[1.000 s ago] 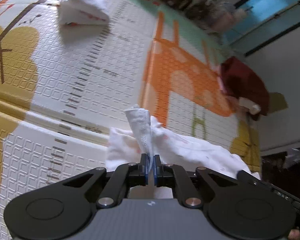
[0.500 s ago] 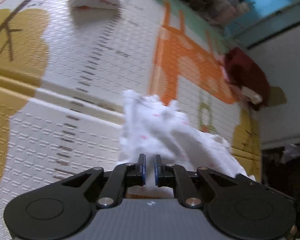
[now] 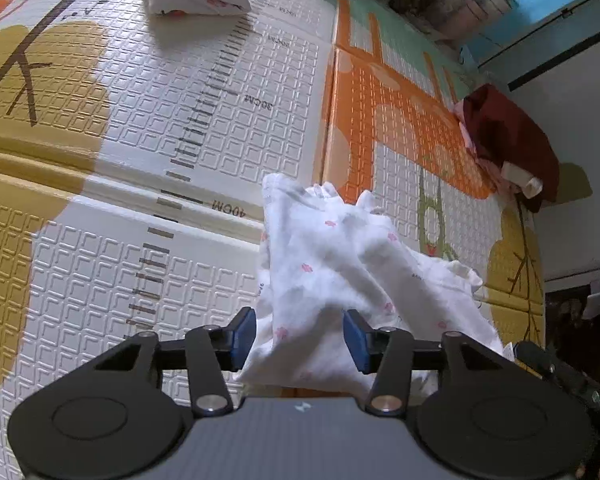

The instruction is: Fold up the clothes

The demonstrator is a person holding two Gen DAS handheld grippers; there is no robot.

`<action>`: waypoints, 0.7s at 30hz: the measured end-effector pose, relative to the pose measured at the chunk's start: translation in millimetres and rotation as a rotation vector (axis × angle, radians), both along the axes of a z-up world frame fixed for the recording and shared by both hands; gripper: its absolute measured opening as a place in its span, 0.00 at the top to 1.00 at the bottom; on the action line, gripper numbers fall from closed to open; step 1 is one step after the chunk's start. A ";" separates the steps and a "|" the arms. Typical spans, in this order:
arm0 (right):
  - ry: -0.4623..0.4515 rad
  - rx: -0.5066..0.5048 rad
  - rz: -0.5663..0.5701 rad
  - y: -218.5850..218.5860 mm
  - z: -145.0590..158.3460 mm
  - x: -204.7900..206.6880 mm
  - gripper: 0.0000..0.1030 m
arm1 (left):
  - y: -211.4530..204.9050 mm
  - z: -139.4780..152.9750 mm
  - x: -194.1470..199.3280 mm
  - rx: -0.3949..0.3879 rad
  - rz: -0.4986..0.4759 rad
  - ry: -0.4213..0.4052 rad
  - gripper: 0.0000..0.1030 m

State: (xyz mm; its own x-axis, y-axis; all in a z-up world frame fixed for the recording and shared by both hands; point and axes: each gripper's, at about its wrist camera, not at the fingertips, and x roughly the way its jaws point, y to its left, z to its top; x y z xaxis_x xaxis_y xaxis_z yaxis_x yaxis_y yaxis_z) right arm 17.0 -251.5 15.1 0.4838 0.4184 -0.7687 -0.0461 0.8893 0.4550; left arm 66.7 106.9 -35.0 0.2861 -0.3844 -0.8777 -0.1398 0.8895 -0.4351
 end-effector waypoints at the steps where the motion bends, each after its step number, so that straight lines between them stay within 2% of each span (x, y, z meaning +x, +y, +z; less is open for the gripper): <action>1: 0.013 0.022 0.025 5.8 -1.2 -0.1 0.77 | -2.3 -1.3 0.9 0.001 -0.008 0.004 0.50; 3: 0.042 0.048 0.065 18.9 -7.3 1.3 0.79 | -7.3 -4.2 2.6 0.011 -0.020 0.011 0.50; 5: 0.066 0.046 0.097 31.8 -14.0 3.4 0.84 | -11.5 -6.5 2.7 0.011 -0.034 0.014 0.55; 9: 0.099 0.007 0.129 54.3 -30.3 8.2 0.86 | -17.8 -8.2 -0.3 0.025 -0.067 0.016 0.86; 13: 0.156 -0.003 0.120 64.7 -50.4 21.8 0.87 | -19.6 -10.9 -6.3 0.059 -0.109 0.025 0.91; 17: 0.219 -0.032 0.086 64.7 -66.3 29.6 0.87 | -22.6 -16.5 -12.3 0.110 -0.160 0.039 0.91; 21: 0.268 -0.048 0.062 57.6 -77.7 32.8 0.87 | -21.2 -27.8 -15.7 0.129 -0.173 0.069 0.91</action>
State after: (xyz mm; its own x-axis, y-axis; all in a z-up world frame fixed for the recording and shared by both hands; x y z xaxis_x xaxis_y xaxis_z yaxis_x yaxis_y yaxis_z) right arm 49.8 -193.9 -62.6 0.2355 0.4007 -0.8854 0.0149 0.9094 0.4156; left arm 51.0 85.7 -62.8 0.1636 -0.3061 -0.9379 -0.0055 0.9504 -0.3111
